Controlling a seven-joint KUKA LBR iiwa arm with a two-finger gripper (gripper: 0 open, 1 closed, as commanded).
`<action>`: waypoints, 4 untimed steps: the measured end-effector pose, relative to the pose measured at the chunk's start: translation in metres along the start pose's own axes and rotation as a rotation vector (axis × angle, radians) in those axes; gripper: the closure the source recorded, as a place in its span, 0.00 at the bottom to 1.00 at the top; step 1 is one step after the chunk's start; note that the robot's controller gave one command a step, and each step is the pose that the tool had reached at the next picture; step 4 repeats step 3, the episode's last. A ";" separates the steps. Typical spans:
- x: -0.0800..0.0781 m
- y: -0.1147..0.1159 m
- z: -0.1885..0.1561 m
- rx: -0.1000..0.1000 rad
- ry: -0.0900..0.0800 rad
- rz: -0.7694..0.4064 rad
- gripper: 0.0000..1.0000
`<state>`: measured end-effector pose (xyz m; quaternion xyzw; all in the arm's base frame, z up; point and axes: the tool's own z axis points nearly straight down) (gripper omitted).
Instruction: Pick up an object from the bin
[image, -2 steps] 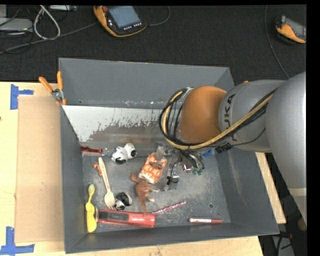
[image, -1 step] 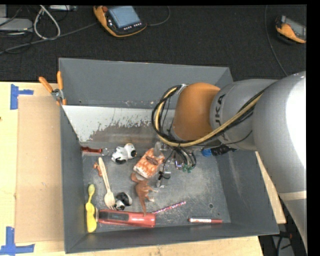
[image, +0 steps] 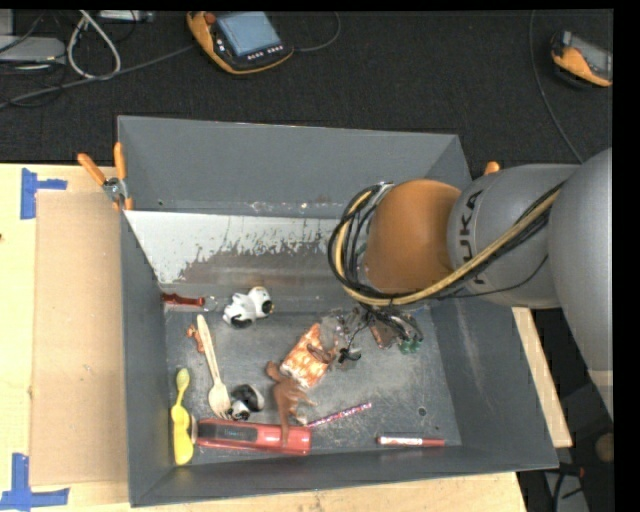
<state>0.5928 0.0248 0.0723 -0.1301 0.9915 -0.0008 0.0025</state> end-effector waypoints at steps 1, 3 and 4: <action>0.000 0.000 0.000 0.000 0.000 0.000 1.00; 0.001 0.016 -0.143 -0.002 0.008 -0.113 1.00; 0.001 0.016 -0.143 -0.002 0.008 -0.113 1.00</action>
Offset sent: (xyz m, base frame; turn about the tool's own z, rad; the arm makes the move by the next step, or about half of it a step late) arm -0.0086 0.0190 0.1007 -0.1233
